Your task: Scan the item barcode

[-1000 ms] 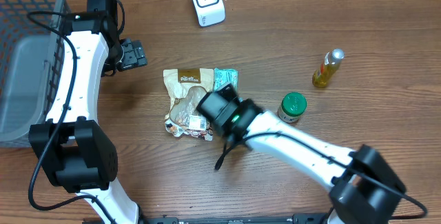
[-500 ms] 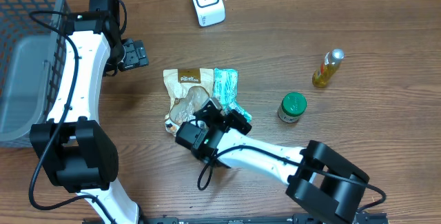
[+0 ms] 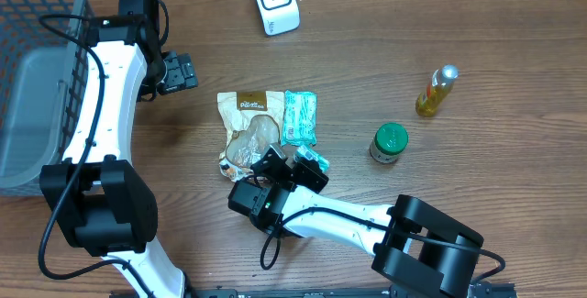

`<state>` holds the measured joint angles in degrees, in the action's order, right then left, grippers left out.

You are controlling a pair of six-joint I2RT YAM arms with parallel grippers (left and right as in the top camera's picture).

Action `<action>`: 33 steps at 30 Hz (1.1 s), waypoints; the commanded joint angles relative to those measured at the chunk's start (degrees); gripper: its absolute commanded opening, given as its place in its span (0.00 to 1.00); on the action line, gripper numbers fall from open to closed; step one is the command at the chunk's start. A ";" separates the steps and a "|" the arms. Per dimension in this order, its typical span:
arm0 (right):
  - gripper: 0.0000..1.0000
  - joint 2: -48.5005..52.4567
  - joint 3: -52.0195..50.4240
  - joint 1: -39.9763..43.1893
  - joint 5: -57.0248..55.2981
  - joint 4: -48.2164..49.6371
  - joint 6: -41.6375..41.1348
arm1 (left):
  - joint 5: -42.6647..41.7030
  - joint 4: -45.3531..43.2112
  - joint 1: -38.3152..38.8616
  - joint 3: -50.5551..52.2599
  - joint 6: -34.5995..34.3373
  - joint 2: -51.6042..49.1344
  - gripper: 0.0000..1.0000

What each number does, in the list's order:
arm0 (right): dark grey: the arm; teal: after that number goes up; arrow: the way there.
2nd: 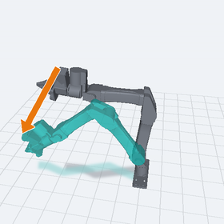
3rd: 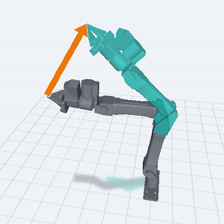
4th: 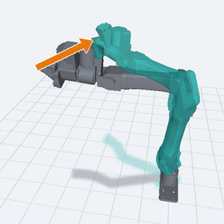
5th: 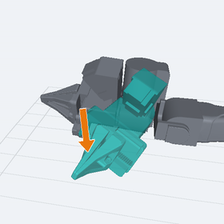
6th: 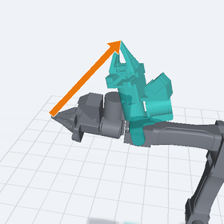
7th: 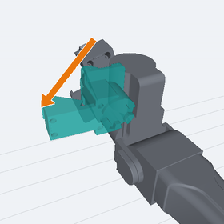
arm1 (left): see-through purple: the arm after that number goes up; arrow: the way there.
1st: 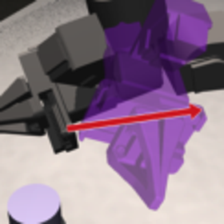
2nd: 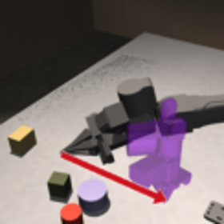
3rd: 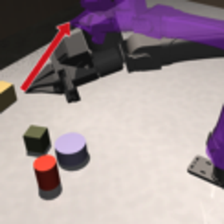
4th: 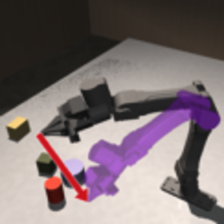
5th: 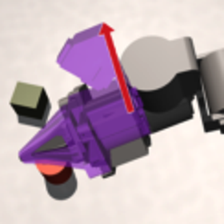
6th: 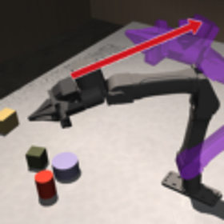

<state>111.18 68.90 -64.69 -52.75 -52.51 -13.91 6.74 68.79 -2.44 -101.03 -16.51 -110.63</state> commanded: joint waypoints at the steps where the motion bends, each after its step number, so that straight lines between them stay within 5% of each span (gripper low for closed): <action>1: 0.04 0.17 -0.74 -0.20 -1.22 0.44 -1.09 | 0.72 -0.07 0.24 -0.92 0.22 0.90 0.99; 20: 0.28 0.04 0.24 -0.09 7.10 0.90 -1.11 | 0.72 -0.07 1.31 -0.92 0.24 0.87 0.99; 32: 0.41 -7.39 19.69 14.29 26.34 -13.86 -7.56 | 0.74 -0.07 1.44 -0.92 0.24 0.87 1.00; 33: 0.60 -8.79 22.93 18.14 28.41 -16.96 -11.06 | 0.72 -0.07 1.44 -0.92 0.24 0.87 1.00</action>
<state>107.96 85.43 -52.51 -31.35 -65.65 -18.15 6.74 68.79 -1.41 -101.03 -16.49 -110.63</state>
